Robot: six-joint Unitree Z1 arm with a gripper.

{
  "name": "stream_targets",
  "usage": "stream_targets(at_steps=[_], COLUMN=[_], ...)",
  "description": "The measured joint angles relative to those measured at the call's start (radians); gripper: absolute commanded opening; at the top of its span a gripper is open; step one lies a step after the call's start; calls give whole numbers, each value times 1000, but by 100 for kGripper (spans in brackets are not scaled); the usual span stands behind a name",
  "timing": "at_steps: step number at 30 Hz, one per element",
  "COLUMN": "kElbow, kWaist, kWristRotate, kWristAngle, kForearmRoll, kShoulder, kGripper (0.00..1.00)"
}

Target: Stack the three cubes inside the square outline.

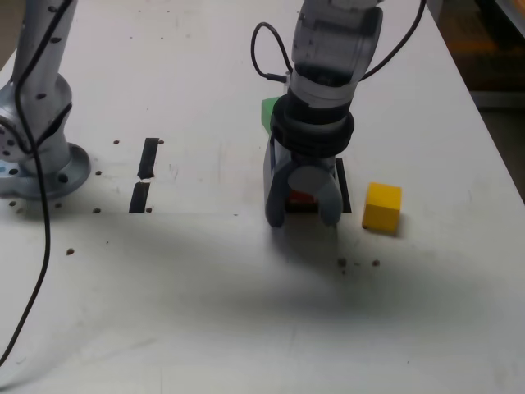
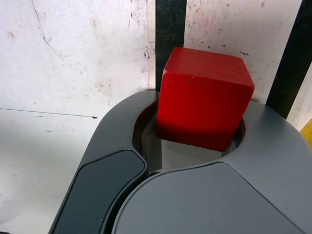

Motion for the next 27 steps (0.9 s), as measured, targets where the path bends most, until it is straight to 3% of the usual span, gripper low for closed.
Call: stream_targets(at_steps=[17,27], kElbow=[9,12], kWaist=[15,16], kWristRotate=[4,10], kWristAngle=[28,31], kForearmRoll=[-21,-38], kShoulder=[0,0], kGripper=[42,72])
